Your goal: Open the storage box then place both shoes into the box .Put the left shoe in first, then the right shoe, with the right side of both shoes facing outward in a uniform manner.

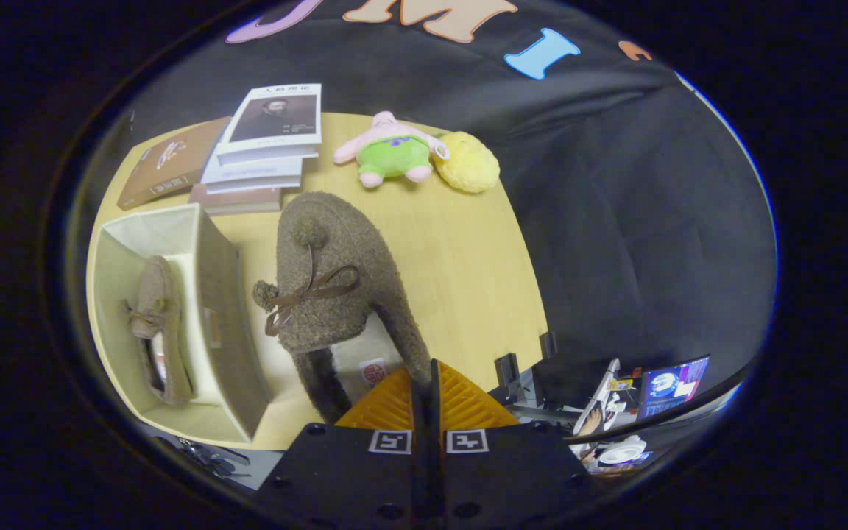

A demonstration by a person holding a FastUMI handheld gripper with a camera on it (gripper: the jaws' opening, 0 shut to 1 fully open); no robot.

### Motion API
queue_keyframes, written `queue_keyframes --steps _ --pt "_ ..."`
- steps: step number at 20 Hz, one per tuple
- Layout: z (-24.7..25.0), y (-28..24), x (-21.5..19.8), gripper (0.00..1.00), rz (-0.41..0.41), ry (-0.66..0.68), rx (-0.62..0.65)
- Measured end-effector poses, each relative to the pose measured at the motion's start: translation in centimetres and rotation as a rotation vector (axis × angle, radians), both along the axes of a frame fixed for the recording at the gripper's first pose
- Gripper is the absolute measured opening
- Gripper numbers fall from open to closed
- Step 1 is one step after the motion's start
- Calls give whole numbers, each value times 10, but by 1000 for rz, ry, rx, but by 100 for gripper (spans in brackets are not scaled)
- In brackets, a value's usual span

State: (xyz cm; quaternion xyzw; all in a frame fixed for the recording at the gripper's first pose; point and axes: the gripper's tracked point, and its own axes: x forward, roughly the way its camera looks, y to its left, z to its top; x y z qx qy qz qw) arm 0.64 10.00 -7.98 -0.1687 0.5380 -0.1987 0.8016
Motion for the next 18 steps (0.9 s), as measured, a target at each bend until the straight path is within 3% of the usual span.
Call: queue_keyframes --steps 4,9,14,18 --pt "17 51 -2 3 38 -35 40" --pt "2 117 -4 3 102 -7 97" --pt "-30 162 -2 3 81 44 134" --pt "-66 169 -8 3 36 99 153"
